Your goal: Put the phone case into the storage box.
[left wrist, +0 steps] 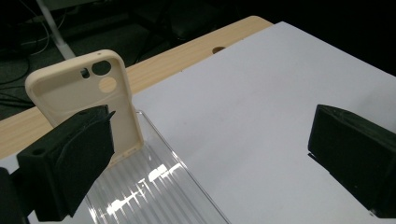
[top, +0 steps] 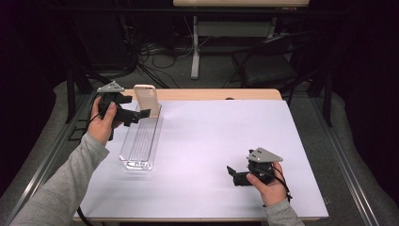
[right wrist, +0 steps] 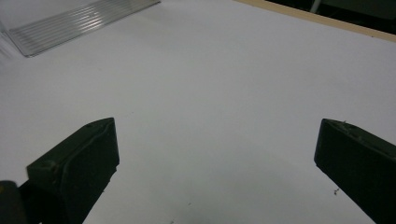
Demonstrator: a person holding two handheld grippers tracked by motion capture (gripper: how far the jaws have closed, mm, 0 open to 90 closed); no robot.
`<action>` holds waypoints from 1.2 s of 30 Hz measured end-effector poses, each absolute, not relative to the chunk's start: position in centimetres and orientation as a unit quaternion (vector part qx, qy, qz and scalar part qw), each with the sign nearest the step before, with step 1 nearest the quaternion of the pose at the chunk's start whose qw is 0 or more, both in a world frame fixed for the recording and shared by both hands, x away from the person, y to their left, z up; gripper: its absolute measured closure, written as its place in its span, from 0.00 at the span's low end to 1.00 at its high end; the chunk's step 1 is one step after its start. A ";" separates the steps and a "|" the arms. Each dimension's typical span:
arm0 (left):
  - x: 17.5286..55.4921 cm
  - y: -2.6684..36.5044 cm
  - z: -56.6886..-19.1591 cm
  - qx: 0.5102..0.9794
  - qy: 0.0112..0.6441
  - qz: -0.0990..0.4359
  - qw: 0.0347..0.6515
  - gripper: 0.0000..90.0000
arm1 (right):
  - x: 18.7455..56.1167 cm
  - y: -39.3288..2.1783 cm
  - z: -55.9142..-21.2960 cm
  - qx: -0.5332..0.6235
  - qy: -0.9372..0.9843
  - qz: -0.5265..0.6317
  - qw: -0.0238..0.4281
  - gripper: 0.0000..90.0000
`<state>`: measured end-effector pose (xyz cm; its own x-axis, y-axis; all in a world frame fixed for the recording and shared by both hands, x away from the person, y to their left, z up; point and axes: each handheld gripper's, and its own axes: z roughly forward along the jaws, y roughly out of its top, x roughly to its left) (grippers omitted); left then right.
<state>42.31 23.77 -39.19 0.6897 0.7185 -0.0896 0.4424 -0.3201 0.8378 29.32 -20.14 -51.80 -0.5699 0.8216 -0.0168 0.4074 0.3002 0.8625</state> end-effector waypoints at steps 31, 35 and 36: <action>35.4 22.9 -40.7 0.815 0.332 0.132 0.457 0.01 | 29.0 -21.0 -49.1 0.364 0.793 0.438 0.216 0.00; 34.6 22.8 -41.5 0.815 0.329 0.129 0.459 0.01 | 28.9 -21.4 -49.1 0.368 0.791 0.441 0.210 0.00; 34.4 22.8 -41.6 0.817 0.326 0.129 0.458 0.01 | 28.8 -21.4 -49.1 0.369 0.791 0.442 0.208 0.00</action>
<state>34.39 22.83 -41.62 0.7537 0.6513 -0.0883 0.4148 -0.3672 0.8326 28.84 -21.40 -49.13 -0.6406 0.7679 -0.0021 0.4004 0.3363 0.8524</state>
